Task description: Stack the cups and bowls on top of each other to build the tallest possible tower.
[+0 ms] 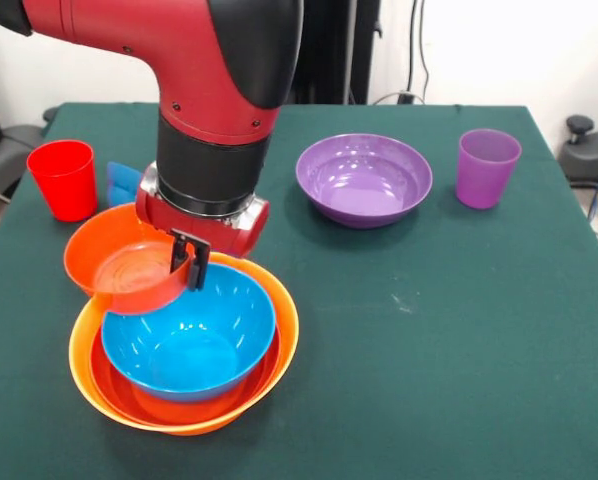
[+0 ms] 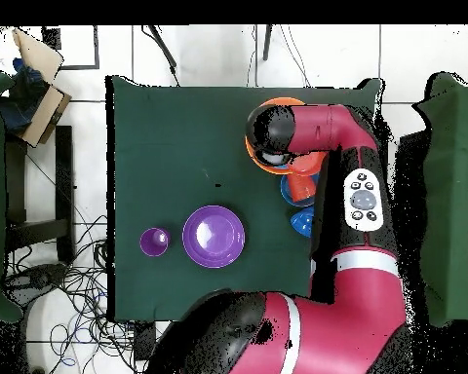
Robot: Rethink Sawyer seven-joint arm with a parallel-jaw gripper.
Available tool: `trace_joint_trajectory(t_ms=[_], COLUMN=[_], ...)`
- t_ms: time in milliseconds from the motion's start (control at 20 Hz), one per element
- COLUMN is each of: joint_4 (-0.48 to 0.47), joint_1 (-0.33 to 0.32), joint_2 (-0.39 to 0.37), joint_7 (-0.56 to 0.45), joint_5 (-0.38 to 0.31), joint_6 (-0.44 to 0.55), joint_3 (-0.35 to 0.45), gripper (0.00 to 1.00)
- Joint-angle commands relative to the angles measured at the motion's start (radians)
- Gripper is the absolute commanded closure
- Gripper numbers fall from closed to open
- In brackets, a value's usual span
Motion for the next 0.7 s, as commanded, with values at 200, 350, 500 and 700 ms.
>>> trace_joint_trajectory(t_ms=[200, 350, 500, 700], joint_4=[0.143, 0.147, 0.136, 0.115], joint_1=[0.052, 0.062, 0.066, 0.075], joint_2=[-0.031, -0.026, -0.014, 0.004], joint_7=[0.121, 0.136, 0.131, 0.139], joint_5=[0.015, 0.029, 0.038, 0.045], joint_6=[-0.118, -0.137, -0.154, -0.177], joint_3=[-0.018, -0.025, -0.028, -0.035], gripper=[1.00, 1.00, 1.00, 1.00])
